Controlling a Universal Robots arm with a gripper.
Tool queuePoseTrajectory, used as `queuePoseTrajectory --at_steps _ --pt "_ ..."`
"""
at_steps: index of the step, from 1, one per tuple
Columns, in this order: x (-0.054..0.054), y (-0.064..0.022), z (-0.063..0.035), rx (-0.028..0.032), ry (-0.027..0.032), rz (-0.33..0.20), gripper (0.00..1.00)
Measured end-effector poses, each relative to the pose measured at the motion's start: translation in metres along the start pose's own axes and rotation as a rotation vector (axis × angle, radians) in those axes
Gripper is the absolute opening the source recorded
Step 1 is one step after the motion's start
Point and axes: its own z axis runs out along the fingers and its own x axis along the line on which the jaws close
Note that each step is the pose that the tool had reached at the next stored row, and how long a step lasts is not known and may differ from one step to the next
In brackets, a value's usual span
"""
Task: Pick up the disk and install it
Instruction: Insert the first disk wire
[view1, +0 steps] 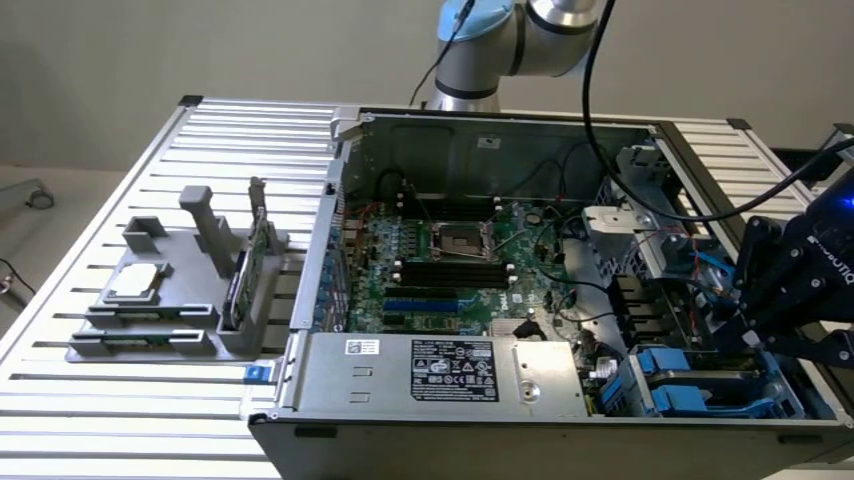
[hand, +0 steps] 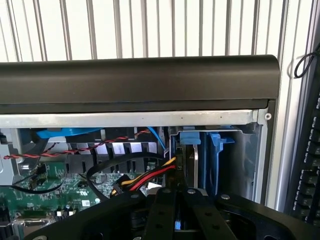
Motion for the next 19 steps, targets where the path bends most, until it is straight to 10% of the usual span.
queuePoseTrajectory --at_steps 13,19 --pt "-0.001 -0.0047 -0.0219 0.0029 0.0024 0.0 0.11" --pt "-0.006 -0.0284 -0.0191 0.003 0.0046 -0.001 0.11"
